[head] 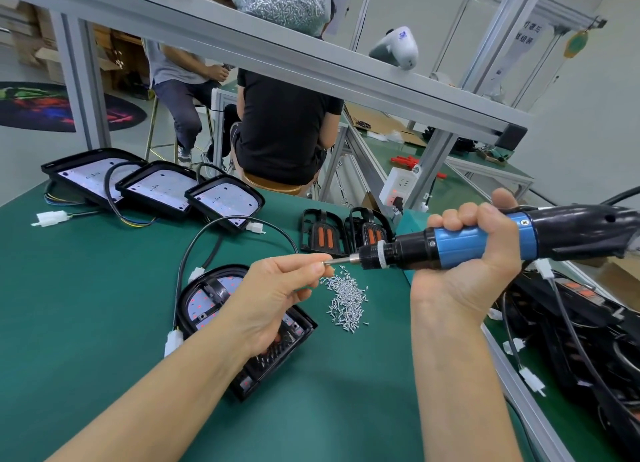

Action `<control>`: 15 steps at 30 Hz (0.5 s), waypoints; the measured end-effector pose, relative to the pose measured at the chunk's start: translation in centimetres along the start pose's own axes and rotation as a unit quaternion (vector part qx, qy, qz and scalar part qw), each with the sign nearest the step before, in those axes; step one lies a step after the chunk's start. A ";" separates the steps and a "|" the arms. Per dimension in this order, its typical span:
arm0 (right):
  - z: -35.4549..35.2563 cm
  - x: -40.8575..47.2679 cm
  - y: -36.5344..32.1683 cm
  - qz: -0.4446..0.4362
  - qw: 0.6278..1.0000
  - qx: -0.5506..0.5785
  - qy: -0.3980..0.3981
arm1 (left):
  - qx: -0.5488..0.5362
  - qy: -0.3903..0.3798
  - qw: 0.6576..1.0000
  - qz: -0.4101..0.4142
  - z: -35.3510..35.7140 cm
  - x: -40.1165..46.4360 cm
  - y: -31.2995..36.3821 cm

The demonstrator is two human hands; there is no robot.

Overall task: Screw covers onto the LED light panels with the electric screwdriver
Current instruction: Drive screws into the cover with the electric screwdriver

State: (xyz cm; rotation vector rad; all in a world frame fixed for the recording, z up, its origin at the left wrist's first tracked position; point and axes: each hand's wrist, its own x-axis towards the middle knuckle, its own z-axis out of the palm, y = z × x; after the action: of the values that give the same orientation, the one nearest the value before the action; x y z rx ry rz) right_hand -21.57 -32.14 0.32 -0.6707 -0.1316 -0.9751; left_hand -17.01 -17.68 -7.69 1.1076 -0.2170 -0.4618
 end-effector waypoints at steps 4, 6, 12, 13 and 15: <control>-0.4 -0.1 0.0 0.016 1.000 -0.024 -0.014 | 0.133 0.007 0.990 0.043 -3.1 -0.2 1.3; -0.7 -0.3 0.0 0.024 0.998 -0.047 -0.037 | 0.243 0.092 0.963 0.069 -5.8 -0.2 1.6; -1.9 -1.7 2.0 0.046 0.989 -0.112 -0.087 | 0.430 0.254 0.866 -0.019 -12.1 -0.3 0.1; -2.2 -2.0 2.4 0.050 0.987 -0.120 -0.094 | 0.445 0.252 0.859 -0.039 -12.3 -0.4 -0.2; -2.6 -2.3 3.3 0.057 0.983 -0.138 -0.108 | 0.489 0.245 0.836 -0.049 -12.1 -0.6 -0.5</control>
State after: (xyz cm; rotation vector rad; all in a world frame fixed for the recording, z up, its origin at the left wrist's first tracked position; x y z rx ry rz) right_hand -20.79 -30.75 -4.18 -1.0287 -0.1486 -0.8157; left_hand -12.88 -7.80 -13.39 2.2136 0.0883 -0.1098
